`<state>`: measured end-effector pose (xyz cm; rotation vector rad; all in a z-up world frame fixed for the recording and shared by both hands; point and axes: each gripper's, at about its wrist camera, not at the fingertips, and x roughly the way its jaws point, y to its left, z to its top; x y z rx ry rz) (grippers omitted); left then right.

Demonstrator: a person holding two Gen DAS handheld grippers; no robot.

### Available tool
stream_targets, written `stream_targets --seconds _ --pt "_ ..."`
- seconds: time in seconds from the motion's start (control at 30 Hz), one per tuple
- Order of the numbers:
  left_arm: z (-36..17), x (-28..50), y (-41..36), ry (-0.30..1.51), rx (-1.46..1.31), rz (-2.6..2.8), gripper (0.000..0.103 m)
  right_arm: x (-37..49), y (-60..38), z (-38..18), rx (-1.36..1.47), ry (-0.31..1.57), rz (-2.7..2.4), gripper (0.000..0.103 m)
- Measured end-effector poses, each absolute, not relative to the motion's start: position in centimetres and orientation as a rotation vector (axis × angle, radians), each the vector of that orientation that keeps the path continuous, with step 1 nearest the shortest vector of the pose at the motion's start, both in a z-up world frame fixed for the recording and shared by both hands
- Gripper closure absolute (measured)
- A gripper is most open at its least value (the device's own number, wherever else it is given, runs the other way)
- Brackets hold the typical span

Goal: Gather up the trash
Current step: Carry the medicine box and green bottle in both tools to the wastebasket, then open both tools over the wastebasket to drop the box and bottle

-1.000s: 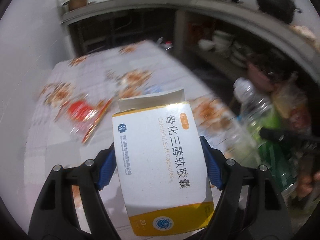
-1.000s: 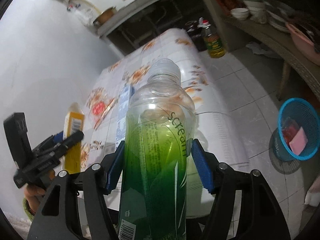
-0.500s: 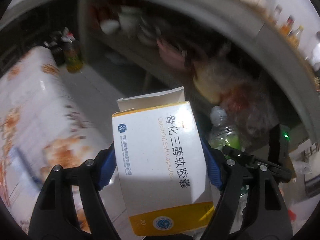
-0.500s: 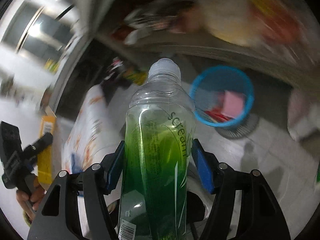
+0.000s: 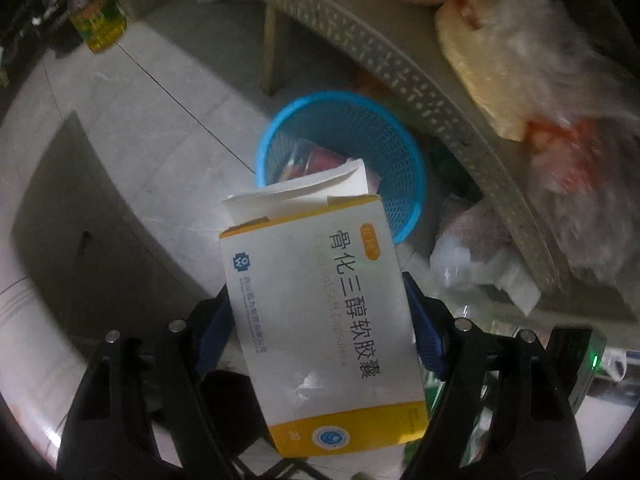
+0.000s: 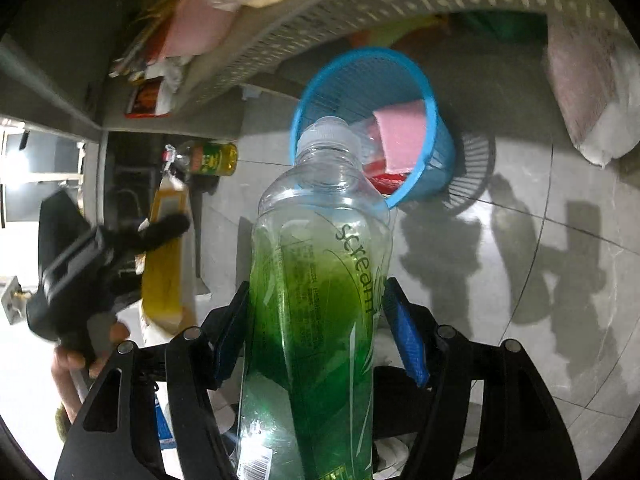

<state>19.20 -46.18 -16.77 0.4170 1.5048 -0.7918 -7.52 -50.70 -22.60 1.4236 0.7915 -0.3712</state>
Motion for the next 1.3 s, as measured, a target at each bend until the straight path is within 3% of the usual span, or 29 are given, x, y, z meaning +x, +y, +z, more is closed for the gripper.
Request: stream_targets --seconds 0.03,0.1,0.33,0.5,0.63,0.77,1.0,1.13,1.3 --pt "-17.4 19.5 -47.3 1.503 0.409 -0.783 0.029 -7.4 -50.9 -22.9 1.433 0.795 -0.375 0.039" --pt "-18.5 20.3 -49.0 1.470 0.361 -0.758 0.012 -7.3 -51.3 -23.1 1.439 0.795 -0.379 0.039" --pt "-21.8 22.4 -49.4 1.516 0.147 -0.693 0.012 -7.5 -51.9 -24.0 1.440 0.798 -0.400 0.039" --pt "-21.3 22.7 -46.8 1.544 0.059 -0.671 0.012 -7.0 -52.2 -24.9 1.441 0.808 -0.418 0.039" --pt "-18.7 23.1 -44.6 1.521 0.038 -0.677 0.012 -5.6 -52.5 -25.5 1.422 0.817 -0.420 0.039" --pt "-12.7 22.5 -41.5 1.457 0.093 -0.727 0.012 -2.4 -52.5 -25.9 1.316 0.904 -0.409 0.039" --pt "-3.3 19.4 -34.8 1.259 0.185 -0.819 0.011 7.9 -53.2 -26.2 0.904 1.141 -0.405 0.039" --pt "-0.7 17.9 -30.0 1.179 0.200 -0.810 0.011 13.6 -53.5 -26.2 0.598 1.220 -0.445 0.038" --pt "0.5 16.0 -23.0 1.084 0.191 -0.779 0.011 14.1 -53.4 -24.8 0.474 1.174 -0.515 0.031"
